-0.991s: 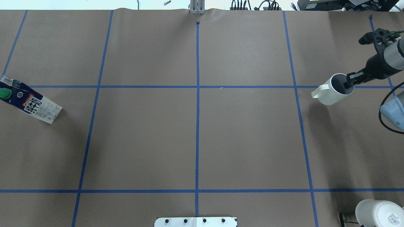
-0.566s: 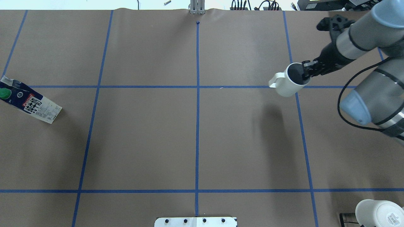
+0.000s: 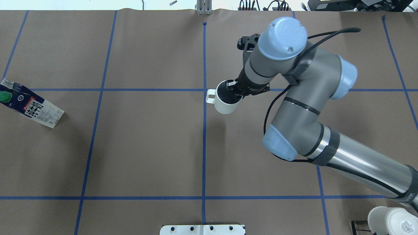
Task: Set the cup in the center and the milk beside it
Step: 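Carry the white mug with the right gripper to the table center, then release the mug and raise the right gripper back toward its side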
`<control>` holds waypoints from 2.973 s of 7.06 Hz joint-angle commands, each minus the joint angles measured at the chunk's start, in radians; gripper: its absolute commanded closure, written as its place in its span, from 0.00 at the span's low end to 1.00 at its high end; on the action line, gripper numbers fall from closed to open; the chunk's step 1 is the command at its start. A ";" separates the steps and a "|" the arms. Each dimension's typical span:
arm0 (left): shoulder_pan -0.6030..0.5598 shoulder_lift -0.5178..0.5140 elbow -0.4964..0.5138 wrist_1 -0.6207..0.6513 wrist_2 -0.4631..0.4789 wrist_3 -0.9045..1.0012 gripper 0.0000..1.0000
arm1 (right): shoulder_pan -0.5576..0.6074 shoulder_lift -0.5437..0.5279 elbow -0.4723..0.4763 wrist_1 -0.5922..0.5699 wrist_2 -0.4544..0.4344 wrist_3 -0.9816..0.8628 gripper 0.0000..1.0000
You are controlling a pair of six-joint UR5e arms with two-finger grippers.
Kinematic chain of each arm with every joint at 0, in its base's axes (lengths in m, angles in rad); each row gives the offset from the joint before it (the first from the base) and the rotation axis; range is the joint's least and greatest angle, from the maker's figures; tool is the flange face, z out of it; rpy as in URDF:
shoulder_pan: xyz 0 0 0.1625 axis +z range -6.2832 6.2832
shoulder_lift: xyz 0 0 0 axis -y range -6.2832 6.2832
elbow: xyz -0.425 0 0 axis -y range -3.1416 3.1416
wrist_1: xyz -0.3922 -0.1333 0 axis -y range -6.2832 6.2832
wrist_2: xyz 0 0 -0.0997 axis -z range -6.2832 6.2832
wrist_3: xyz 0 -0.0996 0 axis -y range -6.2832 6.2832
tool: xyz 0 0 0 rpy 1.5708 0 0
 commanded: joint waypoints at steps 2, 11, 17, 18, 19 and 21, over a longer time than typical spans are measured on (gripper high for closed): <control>0.000 0.002 0.000 0.000 0.000 -0.003 0.02 | -0.100 0.127 -0.151 -0.014 -0.043 0.080 1.00; -0.002 0.003 -0.010 -0.003 -0.003 -0.011 0.02 | -0.062 0.127 -0.244 0.109 -0.035 0.068 0.00; 0.093 -0.101 -0.123 -0.002 0.027 -0.201 0.02 | 0.216 -0.153 0.161 -0.081 0.181 -0.121 0.00; 0.165 -0.131 -0.125 -0.002 0.076 -0.202 0.02 | 0.236 -0.213 0.175 -0.081 0.180 -0.175 0.00; 0.211 -0.147 -0.123 -0.002 0.128 -0.198 0.02 | 0.259 -0.282 0.187 -0.075 0.181 -0.267 0.00; 0.264 -0.159 -0.114 -0.002 0.132 -0.201 0.02 | 0.268 -0.349 0.194 -0.073 0.166 -0.374 0.00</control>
